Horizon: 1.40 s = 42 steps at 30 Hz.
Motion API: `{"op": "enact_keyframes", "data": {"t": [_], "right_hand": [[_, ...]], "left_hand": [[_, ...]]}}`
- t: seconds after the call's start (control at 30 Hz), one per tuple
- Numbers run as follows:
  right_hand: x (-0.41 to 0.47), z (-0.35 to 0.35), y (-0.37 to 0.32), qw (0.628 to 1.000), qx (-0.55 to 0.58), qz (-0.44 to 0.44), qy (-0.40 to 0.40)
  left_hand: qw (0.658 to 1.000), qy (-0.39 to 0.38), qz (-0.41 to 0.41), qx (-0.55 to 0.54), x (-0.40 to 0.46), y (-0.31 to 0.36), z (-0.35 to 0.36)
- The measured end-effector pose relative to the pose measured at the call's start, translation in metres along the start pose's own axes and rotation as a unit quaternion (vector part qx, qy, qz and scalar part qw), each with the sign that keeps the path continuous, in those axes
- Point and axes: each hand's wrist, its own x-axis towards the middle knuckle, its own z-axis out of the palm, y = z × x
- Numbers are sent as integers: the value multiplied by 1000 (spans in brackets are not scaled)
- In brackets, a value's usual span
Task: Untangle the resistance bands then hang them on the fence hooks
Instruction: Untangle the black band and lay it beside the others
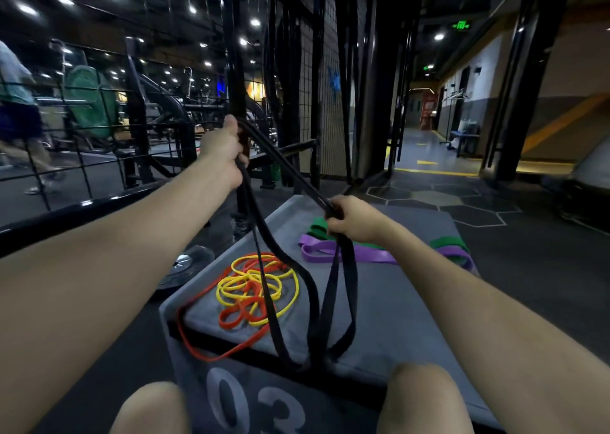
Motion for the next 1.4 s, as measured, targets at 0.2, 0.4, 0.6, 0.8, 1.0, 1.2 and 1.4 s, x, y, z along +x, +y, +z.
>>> {"op": "enact_keyframes", "data": {"t": [0.2,0.4,0.6,0.8,1.0,1.2,1.4], "right_hand": [[-25,11,77,991,-48,122,-38],[-19,32,97,988,-46,144,-32],[-24,69,123,991,7,132,-15],[-17,92,138,992,16,124,21],[2,106,146,995,2,94,31],[19,109,154,996,51,66,-27],[6,94,182,988,102,107,-51]], "left_hand": [[998,55,-24,10,18,-7,-21],[987,-20,37,156,12,-66,-6],[928,-94,117,341,8,-158,-6],[889,-180,62,418,3,-240,3],[854,-335,-17,397,10,-279,8],[830,-376,-18,412,27,-287,-3],[886,-283,-20,367,35,-305,-18]]}}
